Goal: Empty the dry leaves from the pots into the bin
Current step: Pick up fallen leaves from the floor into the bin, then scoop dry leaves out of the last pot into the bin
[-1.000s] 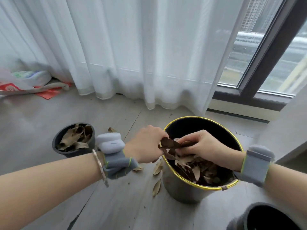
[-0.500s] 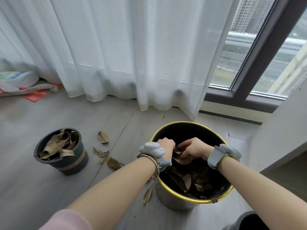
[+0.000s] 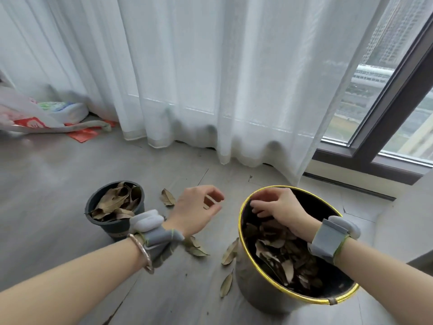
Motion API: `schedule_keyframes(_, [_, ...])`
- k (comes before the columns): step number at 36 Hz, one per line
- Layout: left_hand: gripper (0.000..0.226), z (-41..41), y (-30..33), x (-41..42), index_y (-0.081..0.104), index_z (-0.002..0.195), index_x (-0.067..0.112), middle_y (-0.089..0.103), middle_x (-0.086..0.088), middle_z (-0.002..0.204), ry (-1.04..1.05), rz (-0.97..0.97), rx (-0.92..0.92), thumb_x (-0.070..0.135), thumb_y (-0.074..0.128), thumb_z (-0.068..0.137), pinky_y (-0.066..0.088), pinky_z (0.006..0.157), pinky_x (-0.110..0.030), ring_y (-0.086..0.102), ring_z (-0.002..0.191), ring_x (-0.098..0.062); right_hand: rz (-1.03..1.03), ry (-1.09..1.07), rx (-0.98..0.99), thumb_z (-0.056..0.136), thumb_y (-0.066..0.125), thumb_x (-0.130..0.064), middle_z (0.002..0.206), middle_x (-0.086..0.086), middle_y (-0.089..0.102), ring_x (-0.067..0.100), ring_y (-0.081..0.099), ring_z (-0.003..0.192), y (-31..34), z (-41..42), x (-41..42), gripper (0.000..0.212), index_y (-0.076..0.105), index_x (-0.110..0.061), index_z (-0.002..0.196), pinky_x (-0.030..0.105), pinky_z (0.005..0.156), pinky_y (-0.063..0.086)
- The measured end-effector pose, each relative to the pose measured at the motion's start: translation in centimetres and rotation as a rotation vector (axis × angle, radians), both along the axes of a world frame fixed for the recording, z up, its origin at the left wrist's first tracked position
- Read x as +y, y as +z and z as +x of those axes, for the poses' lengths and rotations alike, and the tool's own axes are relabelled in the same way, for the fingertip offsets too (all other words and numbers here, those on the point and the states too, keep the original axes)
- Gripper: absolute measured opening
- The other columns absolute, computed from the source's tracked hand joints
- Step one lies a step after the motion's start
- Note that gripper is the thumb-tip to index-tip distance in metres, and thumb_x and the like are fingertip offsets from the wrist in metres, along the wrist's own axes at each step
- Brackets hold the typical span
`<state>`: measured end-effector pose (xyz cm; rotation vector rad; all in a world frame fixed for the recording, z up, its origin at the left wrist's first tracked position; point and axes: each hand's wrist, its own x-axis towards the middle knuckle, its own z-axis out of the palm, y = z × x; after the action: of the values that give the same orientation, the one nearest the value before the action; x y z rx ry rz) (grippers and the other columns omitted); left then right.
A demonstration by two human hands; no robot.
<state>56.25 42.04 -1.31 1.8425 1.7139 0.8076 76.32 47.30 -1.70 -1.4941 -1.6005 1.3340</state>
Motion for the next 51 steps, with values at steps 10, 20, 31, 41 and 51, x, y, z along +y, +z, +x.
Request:
schedule_keyframes(10, [0.037,-15.9,-5.9,-1.9,0.057,0.116,0.006,0.063,-0.012,0.113,0.966,-0.114,-0.229,0.015,0.069,0.082,0.045,0.092,-0.035,0.058,0.107,-0.029,-0.125,0.169,0.134,0.085,0.063,0.005,0.071,0.011,0.064,0.011,0.064,0.054,-0.9,-13.6,0.3,0.016,0.064,0.01,0.101,0.015,0.058,0.056])
schedule_keyframes(20, [0.04,-22.0,-10.5,-0.5,0.056,0.12,-0.006,0.055,-0.026,0.127,1.24,-0.328,-0.27,0.019,0.06,0.089,0.04,0.103,-0.045,0.049,0.12,-0.041,-0.298,0.103,0.001,0.092,0.052,-0.003,0.072,0.012,0.059,0.015,0.052,0.058,-6.6,-25.2,1.5,0.03,0.057,0.013,0.117,0.023,0.06,0.052])
schedule_keyframes(31, [0.04,-23.2,-12.2,-0.6,0.051,0.13,0.001,0.058,-0.018,0.128,1.162,-0.328,-0.298,0.007,0.055,0.09,0.039,0.099,-0.037,0.051,0.12,-0.037,-0.443,0.114,-0.035,0.094,0.054,-0.007,0.1,0.018,0.062,0.026,0.063,0.095,-9.1,-30.2,2.9,0.03,0.056,0.007,0.12,0.035,0.089,0.054])
schedule_keyframes(41, [0.04,-19.9,-13.0,-1.7,0.056,0.122,0.011,0.066,-0.014,0.115,0.983,-0.383,-0.398,0.01,0.066,0.083,0.051,0.093,-0.043,0.062,0.105,-0.033,-0.446,0.071,-0.161,0.092,0.053,-0.004,0.074,0.012,0.058,0.022,0.06,0.066,-9.3,-24.4,2.3,0.01,0.059,0.003,0.097,0.029,0.065,0.056])
schedule_keyframes(51, [0.035,-12.1,-12.6,-3.4,0.053,0.118,0.007,0.061,-0.013,0.116,0.566,-0.522,-0.109,0.017,0.064,0.086,0.053,0.09,-0.041,0.061,0.107,-0.031,-0.457,0.149,-0.449,0.09,0.049,0.003,0.064,0.012,0.052,0.019,0.054,0.051,-7.3,-14.9,-1.1,0.02,0.049,-0.001,0.071,0.026,0.051,0.052])
